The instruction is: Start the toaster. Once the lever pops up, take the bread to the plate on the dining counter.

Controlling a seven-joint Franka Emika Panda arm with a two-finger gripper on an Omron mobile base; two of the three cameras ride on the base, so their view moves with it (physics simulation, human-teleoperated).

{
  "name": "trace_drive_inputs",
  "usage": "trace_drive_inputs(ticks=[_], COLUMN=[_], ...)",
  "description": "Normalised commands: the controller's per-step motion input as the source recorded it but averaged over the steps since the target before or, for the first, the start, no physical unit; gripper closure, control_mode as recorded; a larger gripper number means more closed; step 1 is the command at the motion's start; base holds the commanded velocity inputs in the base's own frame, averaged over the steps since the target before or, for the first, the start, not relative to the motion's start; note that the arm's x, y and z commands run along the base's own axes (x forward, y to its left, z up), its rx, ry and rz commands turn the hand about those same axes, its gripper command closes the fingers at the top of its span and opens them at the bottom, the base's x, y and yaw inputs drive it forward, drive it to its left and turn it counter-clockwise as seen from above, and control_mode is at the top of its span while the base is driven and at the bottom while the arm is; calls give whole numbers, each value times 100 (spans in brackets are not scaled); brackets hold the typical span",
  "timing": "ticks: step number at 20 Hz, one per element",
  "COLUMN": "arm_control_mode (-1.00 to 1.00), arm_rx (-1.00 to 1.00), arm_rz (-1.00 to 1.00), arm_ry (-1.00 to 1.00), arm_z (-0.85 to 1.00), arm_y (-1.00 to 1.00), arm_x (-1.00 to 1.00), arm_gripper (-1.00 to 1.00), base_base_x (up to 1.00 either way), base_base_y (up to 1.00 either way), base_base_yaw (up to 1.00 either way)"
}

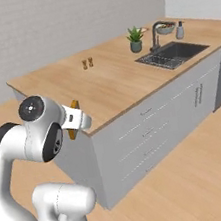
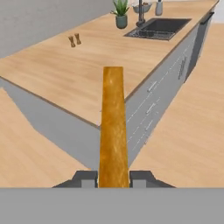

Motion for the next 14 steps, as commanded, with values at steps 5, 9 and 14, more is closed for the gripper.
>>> trace_drive_inputs(ticks=[5, 9, 14], arm_control_mode=[100, 100, 100], arm_rx=[0, 0, 0], arm_rz=[0, 0, 0], arm_ry=[0, 0, 0], arm_z=[0, 0, 0], arm_y=[0, 0, 0], arm_x=[0, 0, 0], arm_gripper=[100, 100, 100], base_base_x=[21, 65, 63], base_base_y=[100, 100, 100], base_base_yaw=[9, 0, -8])
